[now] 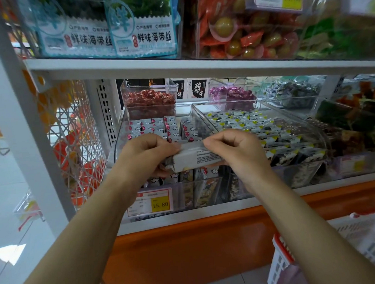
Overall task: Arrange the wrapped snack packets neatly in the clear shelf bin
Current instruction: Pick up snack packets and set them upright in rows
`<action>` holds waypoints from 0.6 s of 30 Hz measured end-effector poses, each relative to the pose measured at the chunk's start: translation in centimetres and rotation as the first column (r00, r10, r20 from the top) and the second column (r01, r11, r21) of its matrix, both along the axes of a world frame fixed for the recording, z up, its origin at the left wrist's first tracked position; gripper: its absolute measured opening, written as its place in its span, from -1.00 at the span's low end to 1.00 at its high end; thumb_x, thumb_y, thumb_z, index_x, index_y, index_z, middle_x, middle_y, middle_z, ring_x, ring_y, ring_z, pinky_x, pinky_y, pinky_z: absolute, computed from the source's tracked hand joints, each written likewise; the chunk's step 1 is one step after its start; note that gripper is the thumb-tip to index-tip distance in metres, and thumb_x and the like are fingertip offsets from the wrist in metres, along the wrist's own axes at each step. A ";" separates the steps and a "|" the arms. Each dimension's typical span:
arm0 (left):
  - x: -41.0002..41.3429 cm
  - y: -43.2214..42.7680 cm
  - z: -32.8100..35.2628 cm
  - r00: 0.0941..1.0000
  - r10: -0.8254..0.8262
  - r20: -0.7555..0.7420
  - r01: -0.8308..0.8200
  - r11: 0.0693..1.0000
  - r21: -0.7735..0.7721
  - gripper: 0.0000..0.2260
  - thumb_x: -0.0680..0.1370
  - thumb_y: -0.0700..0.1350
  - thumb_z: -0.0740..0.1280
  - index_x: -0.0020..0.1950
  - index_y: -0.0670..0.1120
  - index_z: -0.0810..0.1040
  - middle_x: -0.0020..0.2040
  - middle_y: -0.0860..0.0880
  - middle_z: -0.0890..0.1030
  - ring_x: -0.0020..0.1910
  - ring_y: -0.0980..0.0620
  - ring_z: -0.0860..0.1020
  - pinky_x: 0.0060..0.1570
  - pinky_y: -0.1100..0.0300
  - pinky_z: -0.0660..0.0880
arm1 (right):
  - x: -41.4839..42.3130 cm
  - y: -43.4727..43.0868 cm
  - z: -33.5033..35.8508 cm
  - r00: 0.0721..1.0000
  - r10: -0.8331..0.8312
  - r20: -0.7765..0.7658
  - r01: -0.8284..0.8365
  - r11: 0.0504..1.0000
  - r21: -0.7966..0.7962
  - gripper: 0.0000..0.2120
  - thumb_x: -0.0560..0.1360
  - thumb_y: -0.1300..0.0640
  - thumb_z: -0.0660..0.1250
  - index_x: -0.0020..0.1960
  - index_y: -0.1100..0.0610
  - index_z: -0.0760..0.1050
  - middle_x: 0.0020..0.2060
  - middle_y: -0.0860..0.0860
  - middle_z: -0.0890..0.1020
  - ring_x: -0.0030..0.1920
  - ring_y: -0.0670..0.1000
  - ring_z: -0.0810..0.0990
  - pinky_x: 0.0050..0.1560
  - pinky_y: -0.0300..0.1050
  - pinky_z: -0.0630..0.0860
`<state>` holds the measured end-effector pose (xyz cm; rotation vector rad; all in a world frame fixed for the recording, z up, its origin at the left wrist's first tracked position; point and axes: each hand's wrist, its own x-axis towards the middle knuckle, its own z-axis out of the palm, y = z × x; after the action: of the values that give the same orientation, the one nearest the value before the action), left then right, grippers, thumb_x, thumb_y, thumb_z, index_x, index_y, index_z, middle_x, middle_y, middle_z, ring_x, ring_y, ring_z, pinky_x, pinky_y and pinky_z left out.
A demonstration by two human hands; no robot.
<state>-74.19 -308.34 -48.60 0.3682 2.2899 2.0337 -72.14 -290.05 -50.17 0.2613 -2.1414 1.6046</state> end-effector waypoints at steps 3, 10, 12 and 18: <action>-0.1 -0.1 -0.1 0.999 0.017 -0.027 -0.017 1.000 -0.009 -0.82 0.45 -0.12 0.40 -0.27 -0.21 0.55 -0.28 -0.10 0.61 -0.38 0.07 0.60 -0.35 0.26 0.60 | -0.1 -0.1 0.0 1.000 0.001 0.017 -0.001 1.000 -0.017 -0.80 0.45 0.17 0.39 -0.29 -0.07 0.66 -0.34 -0.10 0.66 -0.17 0.03 0.65 -0.10 0.22 0.60; 0.0 -0.2 -0.5 0.986 -0.077 -0.148 0.047 0.980 -0.195 -0.84 0.43 -0.09 0.42 -0.03 0.08 0.53 -0.06 -0.04 0.60 -0.12 -0.03 0.62 -0.22 0.23 0.60 | -0.4 0.9 0.1 0.993 0.057 0.100 -0.045 0.993 -0.112 -0.82 0.46 0.20 0.38 -0.29 0.06 0.66 -0.34 0.04 0.67 -0.21 0.10 0.67 -0.21 0.09 0.65; 0.0 -0.3 -0.4 0.984 -0.072 -0.163 0.039 0.980 -0.195 -0.83 0.45 -0.10 0.40 0.00 0.10 0.52 -0.04 -0.04 0.60 -0.10 -0.01 0.62 -0.33 0.36 0.54 | -0.5 1.6 0.5 0.971 0.161 0.174 -0.128 0.974 -0.187 -0.88 0.44 0.22 0.38 -0.24 0.14 0.66 -0.33 0.04 0.68 -0.24 0.06 0.68 -0.27 0.01 0.66; -0.1 0.2 -0.9 0.966 -0.061 -0.251 -0.002 0.970 -0.242 -0.90 0.53 -0.06 0.30 0.04 0.06 0.54 -0.11 -0.08 0.60 -0.23 0.02 0.57 -0.34 0.30 0.51 | -0.8 2.2 0.1 0.960 0.221 0.172 -0.173 0.951 -0.256 -0.82 0.37 0.11 0.37 -0.18 0.23 0.64 -0.27 0.10 0.70 -0.22 0.08 0.69 -0.34 -0.13 0.63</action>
<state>-74.29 -308.11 -49.45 0.6796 2.6239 1.7542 -72.97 -287.82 -50.04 0.2546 -2.0899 2.0641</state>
